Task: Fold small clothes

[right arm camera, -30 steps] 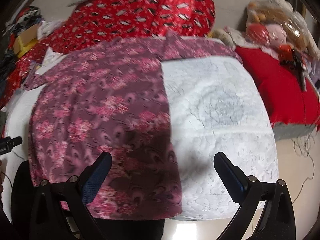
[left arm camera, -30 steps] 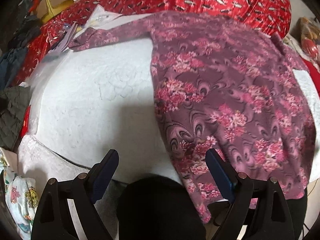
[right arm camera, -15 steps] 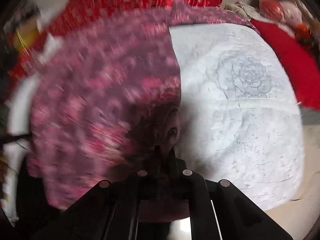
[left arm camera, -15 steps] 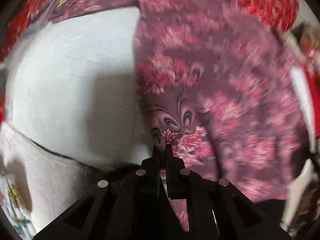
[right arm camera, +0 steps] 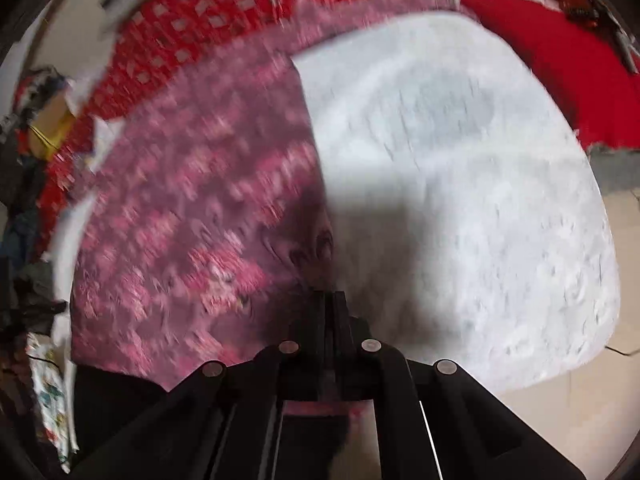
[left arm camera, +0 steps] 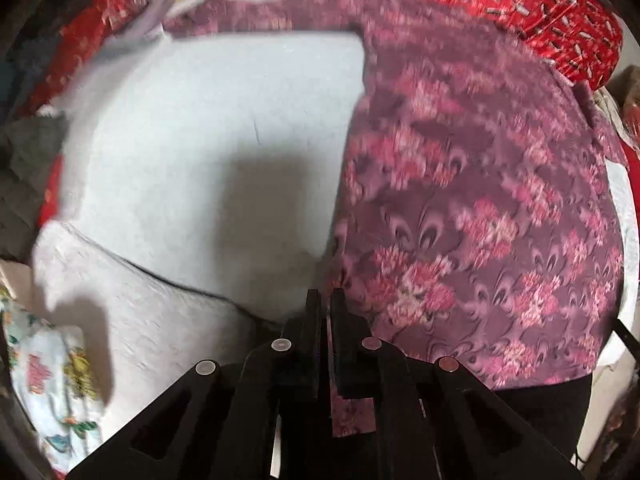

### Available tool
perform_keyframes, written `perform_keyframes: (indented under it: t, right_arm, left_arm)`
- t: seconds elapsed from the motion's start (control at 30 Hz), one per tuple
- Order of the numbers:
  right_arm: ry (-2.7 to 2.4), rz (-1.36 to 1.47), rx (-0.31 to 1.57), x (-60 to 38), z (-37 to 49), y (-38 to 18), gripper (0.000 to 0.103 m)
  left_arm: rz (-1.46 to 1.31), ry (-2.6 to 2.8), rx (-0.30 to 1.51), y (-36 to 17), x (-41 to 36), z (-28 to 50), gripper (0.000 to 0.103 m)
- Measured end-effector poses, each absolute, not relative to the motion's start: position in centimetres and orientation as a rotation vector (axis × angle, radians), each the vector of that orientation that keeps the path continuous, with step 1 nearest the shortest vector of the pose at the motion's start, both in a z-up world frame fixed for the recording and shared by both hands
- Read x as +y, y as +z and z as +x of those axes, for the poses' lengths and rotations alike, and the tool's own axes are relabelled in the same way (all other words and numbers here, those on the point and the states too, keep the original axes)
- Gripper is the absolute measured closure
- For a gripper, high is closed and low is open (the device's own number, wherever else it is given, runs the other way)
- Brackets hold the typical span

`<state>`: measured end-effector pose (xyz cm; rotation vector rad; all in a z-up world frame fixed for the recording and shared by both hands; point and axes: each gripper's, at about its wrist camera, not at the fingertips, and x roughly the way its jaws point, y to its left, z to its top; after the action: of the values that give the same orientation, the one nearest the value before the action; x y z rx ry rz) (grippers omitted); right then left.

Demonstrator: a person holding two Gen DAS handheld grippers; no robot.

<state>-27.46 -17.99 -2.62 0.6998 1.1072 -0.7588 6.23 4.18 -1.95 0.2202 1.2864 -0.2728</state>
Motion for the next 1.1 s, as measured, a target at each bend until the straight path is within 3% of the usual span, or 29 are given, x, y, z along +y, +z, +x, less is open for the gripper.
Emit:
perform_keyframes:
  t: [0.1,0.17,0.2,0.23,0.5,0.6,0.67,0.73,0.93,1.1]
  right_arm:
    - [-0.759,0.694,1.041,-18.7,-26.8,-0.9,0.094]
    - [-0.732,0.684,0.98,-19.2,-25.8,0.7,0.09]
    - [-0.725,0.666,0.957,-19.4,-25.0,1.3,0.087]
    - [-0.719,0.642,0.941,-19.6,-24.0,1.7,0.082]
    - [-0.673,0.63,1.061,-22.1,-19.9,-3.5,0.083]
    - [-0.678,0.736,0.901,-26.1,-21.7,-0.1,0.083]
    - [-0.766,0.815,0.782,-30.4,-24.1,1.9,0.062]
    - [-0.896,0.909,0.663,-35.5,-26.9,2.9,0.052]
    - [-1.102,1.202,0.391,-48.3,-32.0,1.0,0.047]
    - [-1.203,1.281,0.3,-55.6,-30.5,-2.6,0.044]
  left_arm:
    - [0.222,-0.317,1.185,1.0,1.6,6.1,0.095]
    - [0.239,-0.348,1.146,1.4,-0.5,5.5,0.083]
    - [0.25,-0.357,1.132,1.2,-1.8,5.2,0.069]
    - [0.262,-0.362,1.117,0.9,-3.1,4.7,0.063]
    - [0.402,-0.359,1.196,-7.1,-10.5,5.6,0.066]
    - [0.387,-0.387,1.159,-5.5,-11.7,6.8,0.066]
    - [0.359,-0.4,1.125,-4.4,-12.6,8.0,0.065]
    - [0.319,-0.417,1.107,-3.5,-13.4,9.1,0.063]
    - [0.251,-0.453,1.08,-2.4,-15.5,12.4,0.061]
    - [0.237,-0.476,1.064,-4.3,-17.9,15.5,0.061]
